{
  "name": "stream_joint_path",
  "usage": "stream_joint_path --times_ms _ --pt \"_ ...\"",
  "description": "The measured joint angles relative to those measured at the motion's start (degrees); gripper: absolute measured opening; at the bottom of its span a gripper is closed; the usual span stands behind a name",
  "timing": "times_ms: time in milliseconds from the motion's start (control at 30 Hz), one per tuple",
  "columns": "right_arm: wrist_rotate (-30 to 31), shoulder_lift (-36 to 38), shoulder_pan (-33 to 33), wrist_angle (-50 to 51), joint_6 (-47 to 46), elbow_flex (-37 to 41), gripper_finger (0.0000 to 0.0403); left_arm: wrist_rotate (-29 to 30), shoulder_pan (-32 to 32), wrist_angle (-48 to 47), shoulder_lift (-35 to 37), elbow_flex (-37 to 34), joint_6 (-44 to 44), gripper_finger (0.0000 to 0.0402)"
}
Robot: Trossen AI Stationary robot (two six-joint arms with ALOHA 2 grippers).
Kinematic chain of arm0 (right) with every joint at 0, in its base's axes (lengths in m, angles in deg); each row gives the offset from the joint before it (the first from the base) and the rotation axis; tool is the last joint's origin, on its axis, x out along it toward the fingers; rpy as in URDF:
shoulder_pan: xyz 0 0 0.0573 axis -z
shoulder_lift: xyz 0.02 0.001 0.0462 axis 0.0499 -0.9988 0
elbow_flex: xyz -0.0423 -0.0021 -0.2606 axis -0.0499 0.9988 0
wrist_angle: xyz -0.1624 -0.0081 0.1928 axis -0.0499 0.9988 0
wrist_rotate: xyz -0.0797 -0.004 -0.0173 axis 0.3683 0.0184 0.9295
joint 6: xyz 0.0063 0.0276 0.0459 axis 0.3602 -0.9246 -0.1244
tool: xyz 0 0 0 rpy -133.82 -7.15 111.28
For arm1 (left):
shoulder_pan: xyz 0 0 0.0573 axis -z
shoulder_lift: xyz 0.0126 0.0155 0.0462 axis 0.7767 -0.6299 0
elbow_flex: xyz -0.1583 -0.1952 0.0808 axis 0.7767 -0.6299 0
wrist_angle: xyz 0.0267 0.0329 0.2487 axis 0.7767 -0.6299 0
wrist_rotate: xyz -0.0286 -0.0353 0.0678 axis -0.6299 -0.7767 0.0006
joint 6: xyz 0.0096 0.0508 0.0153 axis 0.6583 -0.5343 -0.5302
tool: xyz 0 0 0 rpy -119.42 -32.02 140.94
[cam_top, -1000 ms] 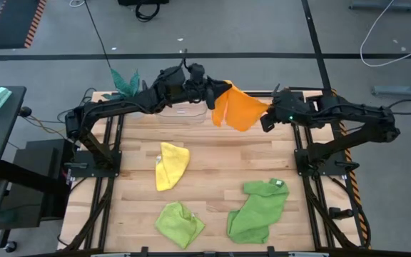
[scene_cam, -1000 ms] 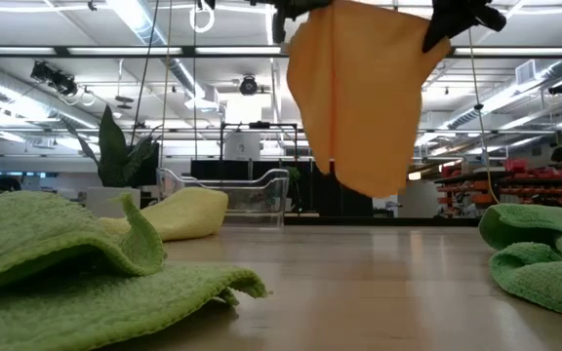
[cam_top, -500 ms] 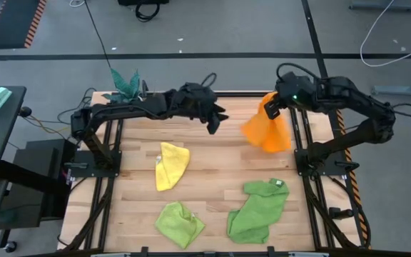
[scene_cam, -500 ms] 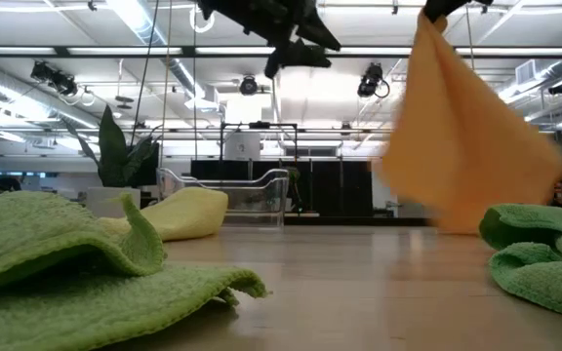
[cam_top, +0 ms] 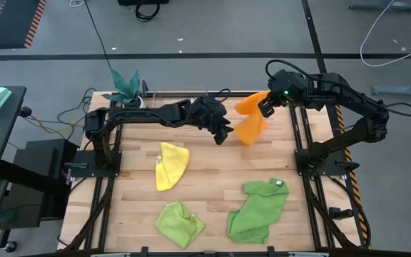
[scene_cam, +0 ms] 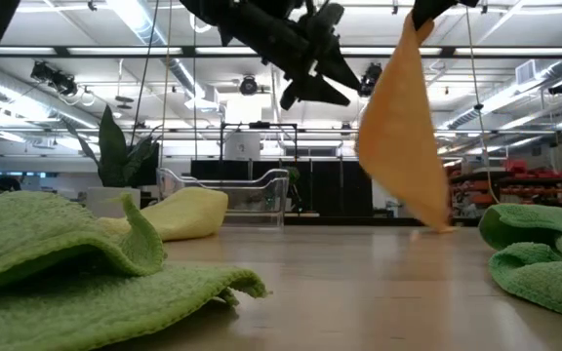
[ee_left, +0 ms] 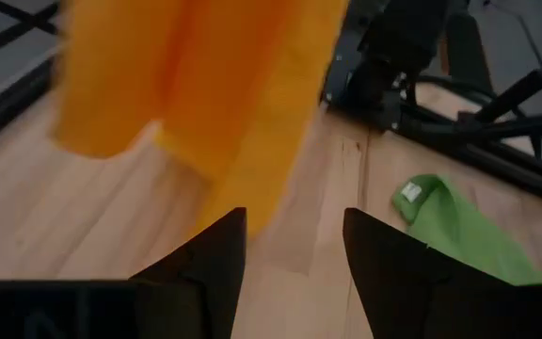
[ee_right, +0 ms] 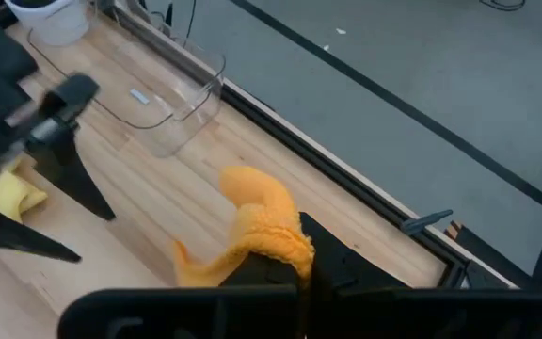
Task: Fold microfiber towels
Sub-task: Fold the orange towel
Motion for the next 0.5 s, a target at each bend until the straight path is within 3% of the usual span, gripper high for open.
stream_joint_path --times_ms 500 --pt "0.01 0.02 -0.70 -1.75 0.25 0.00 0.0000 1.95 -0.53 0.63 -2.94 0.02 -4.51 0.0193"
